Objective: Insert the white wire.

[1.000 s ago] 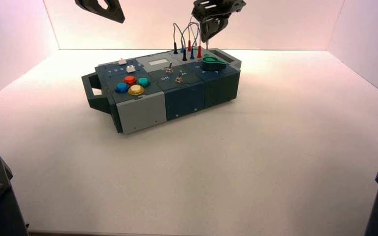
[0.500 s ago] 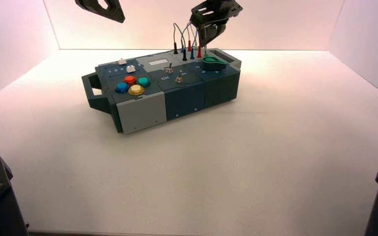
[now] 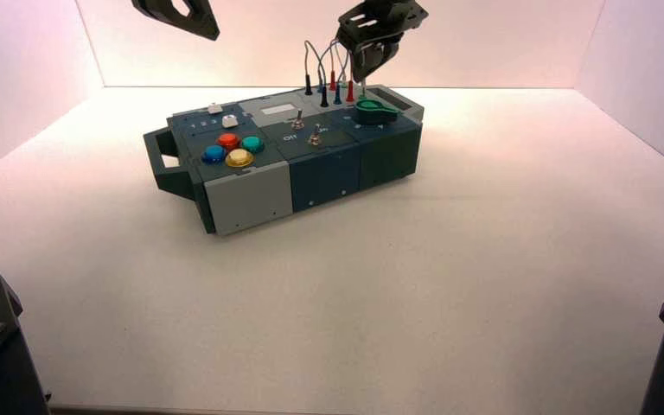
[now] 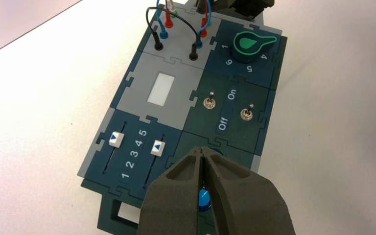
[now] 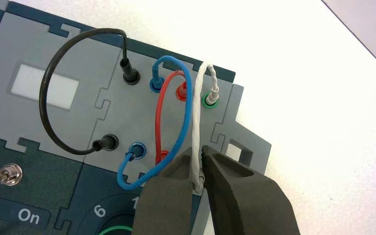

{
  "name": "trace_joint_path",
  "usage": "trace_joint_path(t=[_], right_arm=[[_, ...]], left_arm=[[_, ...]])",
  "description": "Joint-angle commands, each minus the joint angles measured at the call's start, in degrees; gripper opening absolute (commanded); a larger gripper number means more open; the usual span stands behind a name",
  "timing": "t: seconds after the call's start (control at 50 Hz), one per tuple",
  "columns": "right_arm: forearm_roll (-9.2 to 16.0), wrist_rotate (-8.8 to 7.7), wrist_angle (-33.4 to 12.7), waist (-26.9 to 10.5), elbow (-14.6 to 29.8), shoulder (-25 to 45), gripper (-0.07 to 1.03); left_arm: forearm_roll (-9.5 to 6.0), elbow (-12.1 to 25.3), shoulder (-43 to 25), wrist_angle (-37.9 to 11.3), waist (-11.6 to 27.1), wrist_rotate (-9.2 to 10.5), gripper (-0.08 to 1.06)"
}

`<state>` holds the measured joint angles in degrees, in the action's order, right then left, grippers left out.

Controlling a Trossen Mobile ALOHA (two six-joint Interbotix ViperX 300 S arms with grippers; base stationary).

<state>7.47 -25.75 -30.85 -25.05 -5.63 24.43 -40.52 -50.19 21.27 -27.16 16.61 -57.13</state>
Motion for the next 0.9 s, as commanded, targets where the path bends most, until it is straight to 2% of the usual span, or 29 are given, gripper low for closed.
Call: trace_joint_path(t=[0.02, 0.3, 0.9], right_arm=[[0.0, 0.0, 0.9, -0.1, 0.4, -1.8, -0.02], [0.0, -0.09, 3.0, -0.1, -0.9, -1.2, -0.02], [0.0, -0.09, 1.1, -0.1, 0.1, -2.9, -0.02]], left_arm=[[-0.26, 1.8, 0.4, 0.4, 0.3, -0.09, -0.03], [-0.26, 1.8, 0.5, 0.4, 0.3, -0.09, -0.03], [-0.26, 1.9, 0.4, 0.4, 0.3, -0.09, -0.03]])
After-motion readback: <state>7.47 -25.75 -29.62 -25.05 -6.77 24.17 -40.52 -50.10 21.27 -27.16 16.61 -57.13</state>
